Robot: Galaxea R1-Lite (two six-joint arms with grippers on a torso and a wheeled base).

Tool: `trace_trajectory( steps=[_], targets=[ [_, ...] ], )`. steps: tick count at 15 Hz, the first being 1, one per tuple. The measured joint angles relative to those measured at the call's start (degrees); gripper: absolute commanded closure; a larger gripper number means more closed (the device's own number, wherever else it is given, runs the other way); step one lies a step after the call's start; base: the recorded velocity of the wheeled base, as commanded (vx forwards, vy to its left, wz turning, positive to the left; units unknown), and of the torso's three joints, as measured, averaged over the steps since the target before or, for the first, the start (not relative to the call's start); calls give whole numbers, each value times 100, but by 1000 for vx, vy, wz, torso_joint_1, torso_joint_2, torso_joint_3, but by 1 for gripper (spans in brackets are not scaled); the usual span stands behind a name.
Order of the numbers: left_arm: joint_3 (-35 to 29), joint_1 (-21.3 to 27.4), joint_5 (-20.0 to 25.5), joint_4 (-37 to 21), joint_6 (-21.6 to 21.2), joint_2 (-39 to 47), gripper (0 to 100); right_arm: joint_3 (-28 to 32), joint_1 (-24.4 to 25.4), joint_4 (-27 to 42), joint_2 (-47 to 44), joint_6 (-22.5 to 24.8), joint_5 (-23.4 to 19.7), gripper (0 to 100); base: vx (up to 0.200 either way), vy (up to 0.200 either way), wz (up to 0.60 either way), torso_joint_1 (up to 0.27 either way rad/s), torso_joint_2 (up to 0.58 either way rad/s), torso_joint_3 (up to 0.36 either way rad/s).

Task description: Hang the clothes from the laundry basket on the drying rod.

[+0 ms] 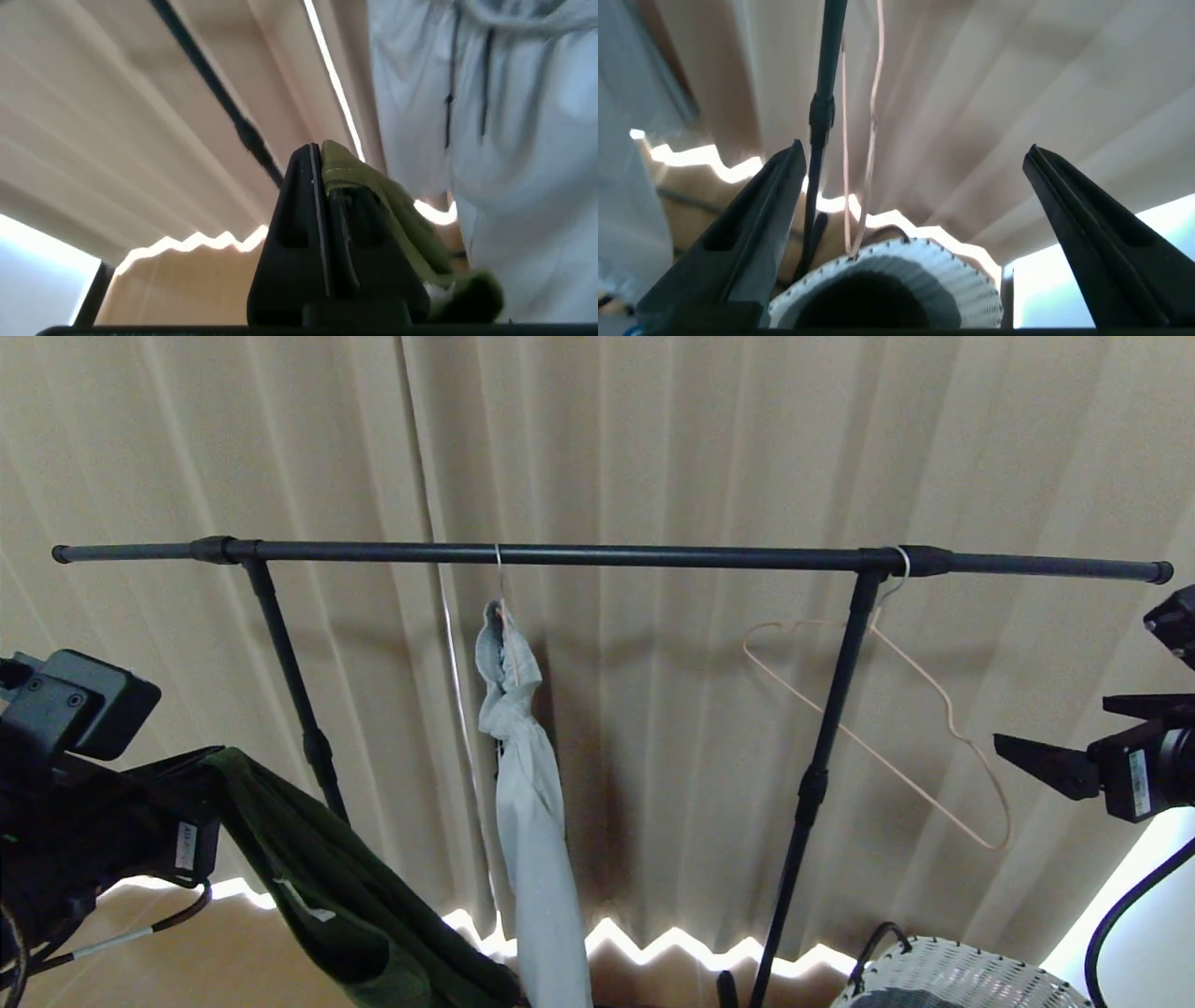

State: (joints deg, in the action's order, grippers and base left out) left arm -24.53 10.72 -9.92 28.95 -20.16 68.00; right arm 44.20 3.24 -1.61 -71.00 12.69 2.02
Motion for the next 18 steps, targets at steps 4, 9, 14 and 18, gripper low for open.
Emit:
trace_trajectory(
  steps=[4, 9, 14, 18],
  targets=[
    [72, 80, 10, 290, -4, 38, 100, 734, 34, 522, -695, -7, -9, 0, 0, 0, 0, 0, 0, 0],
    [232, 193, 10, 334, -4, -107, 100, 1128, 171, 513, -1585, -277, -149, 0, 0, 0, 0, 0, 0, 0],
    [306, 817, 5, 367, -6, -306, 100, 1597, 193, 540, -2200, -840, -489, 0, 0, 0, 0, 0, 0, 0],
    [325, 898, 5, 372, -13, -369, 100, 1670, 166, 480, -2487, -842, -462, 0, 0, 0, 0, 0, 0, 0]
  ],
)
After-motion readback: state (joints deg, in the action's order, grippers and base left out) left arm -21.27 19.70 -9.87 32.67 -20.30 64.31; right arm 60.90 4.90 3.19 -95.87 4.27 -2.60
